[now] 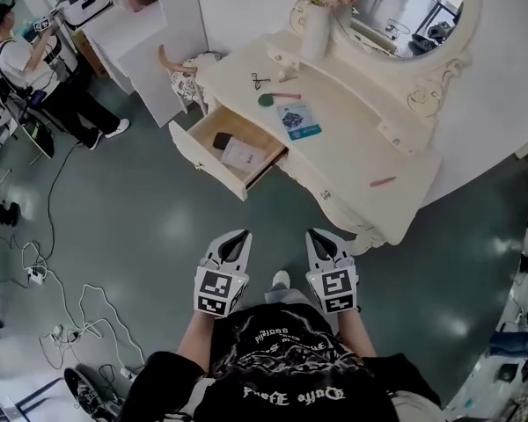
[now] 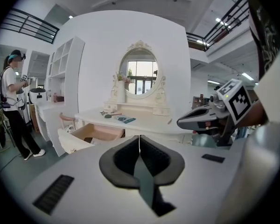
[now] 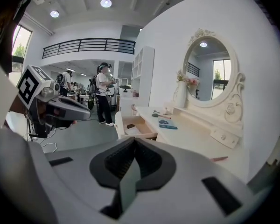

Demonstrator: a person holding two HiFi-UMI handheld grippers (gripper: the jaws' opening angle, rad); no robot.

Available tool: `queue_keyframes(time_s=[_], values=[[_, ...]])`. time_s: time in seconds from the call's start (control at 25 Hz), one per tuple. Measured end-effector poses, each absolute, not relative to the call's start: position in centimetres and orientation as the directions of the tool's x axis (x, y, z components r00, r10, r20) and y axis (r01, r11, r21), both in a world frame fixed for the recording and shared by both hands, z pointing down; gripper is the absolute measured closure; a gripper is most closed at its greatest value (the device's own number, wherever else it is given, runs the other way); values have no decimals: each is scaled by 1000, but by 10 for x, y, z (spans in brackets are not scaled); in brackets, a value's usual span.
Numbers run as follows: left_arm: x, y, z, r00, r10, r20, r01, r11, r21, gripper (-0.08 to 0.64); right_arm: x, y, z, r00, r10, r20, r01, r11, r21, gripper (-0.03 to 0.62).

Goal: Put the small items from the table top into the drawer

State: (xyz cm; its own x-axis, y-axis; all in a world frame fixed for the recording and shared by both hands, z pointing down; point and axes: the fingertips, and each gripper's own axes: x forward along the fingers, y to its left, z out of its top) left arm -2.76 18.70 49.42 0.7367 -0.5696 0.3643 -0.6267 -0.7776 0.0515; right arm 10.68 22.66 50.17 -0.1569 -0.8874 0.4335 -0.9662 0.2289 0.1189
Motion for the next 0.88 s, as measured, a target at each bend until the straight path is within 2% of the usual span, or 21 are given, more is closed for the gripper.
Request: queue_keyframes(time_s=[0.48, 0.88], values=[[27, 165, 494, 700, -616, 362, -675, -736, 52, 543, 157, 199, 504, -205, -872, 444, -952, 283, 117, 581], [33, 161, 495, 670, -644, 371, -705, -708, 43, 543, 161, 192, 507, -253, -857, 450, -938, 331, 102, 581]])
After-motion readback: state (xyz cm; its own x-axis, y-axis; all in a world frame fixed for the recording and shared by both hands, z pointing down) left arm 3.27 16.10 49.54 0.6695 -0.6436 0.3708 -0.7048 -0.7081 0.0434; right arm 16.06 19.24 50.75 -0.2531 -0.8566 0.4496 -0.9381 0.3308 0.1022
